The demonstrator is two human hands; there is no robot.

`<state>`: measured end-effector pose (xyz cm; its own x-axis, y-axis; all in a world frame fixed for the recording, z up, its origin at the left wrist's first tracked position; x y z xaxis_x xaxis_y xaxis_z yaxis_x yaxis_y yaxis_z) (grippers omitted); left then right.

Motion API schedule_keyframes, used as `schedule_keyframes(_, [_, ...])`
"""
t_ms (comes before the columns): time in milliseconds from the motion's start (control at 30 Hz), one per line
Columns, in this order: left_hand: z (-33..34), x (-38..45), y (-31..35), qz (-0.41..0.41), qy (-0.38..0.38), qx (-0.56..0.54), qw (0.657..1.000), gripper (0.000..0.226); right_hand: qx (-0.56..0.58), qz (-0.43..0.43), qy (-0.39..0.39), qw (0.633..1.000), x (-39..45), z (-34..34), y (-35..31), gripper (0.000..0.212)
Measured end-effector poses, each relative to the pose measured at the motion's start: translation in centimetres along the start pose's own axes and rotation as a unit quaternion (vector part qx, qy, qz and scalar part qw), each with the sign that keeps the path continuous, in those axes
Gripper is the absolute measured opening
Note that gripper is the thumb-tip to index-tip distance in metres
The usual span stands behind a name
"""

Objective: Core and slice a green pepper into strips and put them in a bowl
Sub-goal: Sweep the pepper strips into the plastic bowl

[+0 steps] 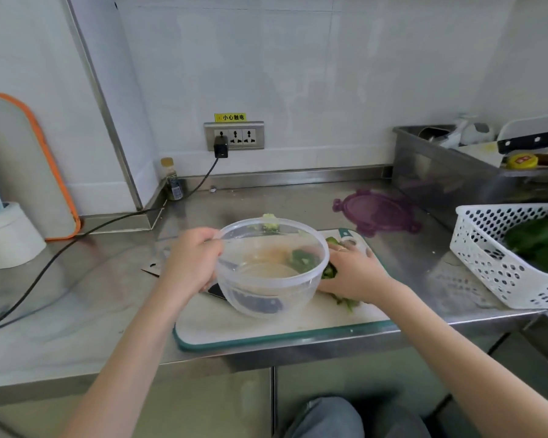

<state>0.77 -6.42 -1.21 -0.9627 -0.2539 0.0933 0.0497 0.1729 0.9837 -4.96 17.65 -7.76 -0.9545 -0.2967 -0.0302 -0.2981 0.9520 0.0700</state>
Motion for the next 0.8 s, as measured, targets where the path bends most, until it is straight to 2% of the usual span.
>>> schedule_keyframes(67, [0.8, 0.2, 0.0, -0.002, -0.007, -0.008, 1.000, 0.022, 0.014, -0.016, 0.014, 1.000, -0.4, -0.7, 0.8, 0.056])
schedule_keyframes(133, [1.5, 0.6, 0.3, 0.005, -0.012, -0.008, 1.000, 0.028, 0.019, -0.043, 0.008, 0.999, -0.8, -1.0, 1.5, 0.053])
schedule_keyframes(167, [1.8, 0.7, 0.5, 0.014, -0.015, -0.006, 1.000, 0.033, 0.037, -0.061, -0.006, 0.997, -1.0, -1.0, 1.7, 0.057])
schedule_keyframes(233, [1.9, 0.9, 0.9, 0.023, -0.024, 0.001, 0.999, 0.038, 0.148, -0.086, -0.015, 0.985, -1.8, -2.1, 1.9, 0.072])
schedule_keyframes(300, [1.9, 1.1, 0.7, 0.018, -0.036, -0.005, 0.999, 0.035, 0.248, -0.116, 0.037, 0.961, -2.9, -4.6, 1.5, 0.084])
schedule_keyframes(333, [1.9, 1.3, 0.5, 0.011, -0.043, -0.009, 0.999, 0.033, 0.252, -0.139, 0.070, 0.955, -3.4, -5.7, 0.9, 0.084])
schedule_keyframes(433, [1.5, 1.6, 0.0, -0.006, -0.035, -0.078, 0.996, 0.020, 0.217, -0.163, 0.126, 0.954, -3.8, -6.6, -1.0, 0.046])
schedule_keyframes(500, [-0.2, 1.2, -1.4, -0.018, 0.042, -0.153, 0.987, 0.017, 0.260, -0.124, 0.142, 0.947, -3.3, -6.2, -0.8, 0.037])
schedule_keyframes(533, [-1.3, 0.8, -2.2, 0.002, 0.085, -0.110, 0.990, 0.025, 0.304, -0.092, 0.145, 0.937, -3.2, -6.0, -0.3, 0.034])
schedule_keyframes(567, [-1.8, 0.0, -2.7, 0.027, 0.106, 0.014, 0.994, 0.038, 0.346, -0.063, 0.156, 0.923, -3.2, -6.0, 0.2, 0.031])
schedule_keyframes(633, [0.6, -1.6, -4.8, 0.029, 0.026, 0.277, 0.960, 0.067, 0.389, -0.016, 0.207, 0.898, -3.3, -6.5, 1.2, 0.029])
schedule_keyframes(667, [2.3, -2.3, -6.3, 0.006, -0.033, 0.344, 0.938, 0.073, 0.387, 0.000, 0.230, 0.893, -3.5, -6.9, 1.5, 0.029])
schedule_keyframes(733, [4.7, -3.1, -7.9, -0.024, -0.094, 0.398, 0.912, 0.071, 0.376, 0.018, 0.244, 0.894, -3.5, -7.1, 1.7, 0.030])
schedule_keyframes(800, [5.7, -2.9, -7.5, 0.008, -0.107, 0.394, 0.913, 0.063, 0.393, 0.019, 0.237, 0.888, -3.6, -6.6, 1.9, 0.030])
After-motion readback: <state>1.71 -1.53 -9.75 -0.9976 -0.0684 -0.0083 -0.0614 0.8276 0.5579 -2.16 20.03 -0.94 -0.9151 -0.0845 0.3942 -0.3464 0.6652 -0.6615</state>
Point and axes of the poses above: each hand's wrist, its own x-axis towards the middle knuckle, its own z-axis out of the palm, y = z × x, the point moved 10 cm from there along x, towards the middle knuckle, and after that the axes turned 15 degrees about -x, right-handed, at the moved point
